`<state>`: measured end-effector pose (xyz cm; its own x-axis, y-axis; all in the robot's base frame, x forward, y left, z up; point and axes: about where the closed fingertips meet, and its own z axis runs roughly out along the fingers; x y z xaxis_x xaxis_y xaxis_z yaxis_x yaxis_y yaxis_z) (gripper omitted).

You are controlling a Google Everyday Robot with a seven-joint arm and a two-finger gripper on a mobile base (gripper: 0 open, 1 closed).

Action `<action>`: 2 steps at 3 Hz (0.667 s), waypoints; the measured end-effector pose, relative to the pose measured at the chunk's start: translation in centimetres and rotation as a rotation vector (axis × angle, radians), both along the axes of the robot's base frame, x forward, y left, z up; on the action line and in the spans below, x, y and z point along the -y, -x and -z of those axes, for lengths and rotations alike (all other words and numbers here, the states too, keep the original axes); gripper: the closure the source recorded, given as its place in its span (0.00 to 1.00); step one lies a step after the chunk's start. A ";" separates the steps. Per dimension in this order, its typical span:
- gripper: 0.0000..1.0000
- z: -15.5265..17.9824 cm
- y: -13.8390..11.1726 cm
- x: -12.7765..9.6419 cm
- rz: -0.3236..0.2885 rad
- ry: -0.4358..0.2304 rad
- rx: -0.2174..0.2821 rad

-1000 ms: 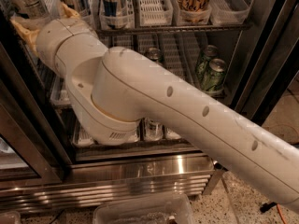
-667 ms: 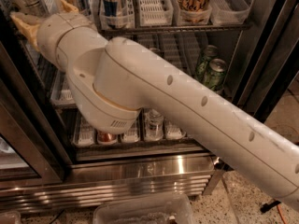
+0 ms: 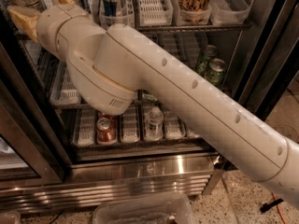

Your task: Pick 7up can from top shelf of fridge

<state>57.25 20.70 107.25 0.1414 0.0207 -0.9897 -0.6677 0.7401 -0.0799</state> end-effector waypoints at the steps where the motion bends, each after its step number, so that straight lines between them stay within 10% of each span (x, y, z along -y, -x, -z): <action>1: 0.35 0.6 -1.4 -2.1 -0.037 -0.005 0.008; 2: 0.36 0.4 -2.0 -2.5 -0.041 -0.011 0.016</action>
Offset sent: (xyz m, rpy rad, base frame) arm 0.0160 0.0207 -0.0092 0.0072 -0.0082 0.0373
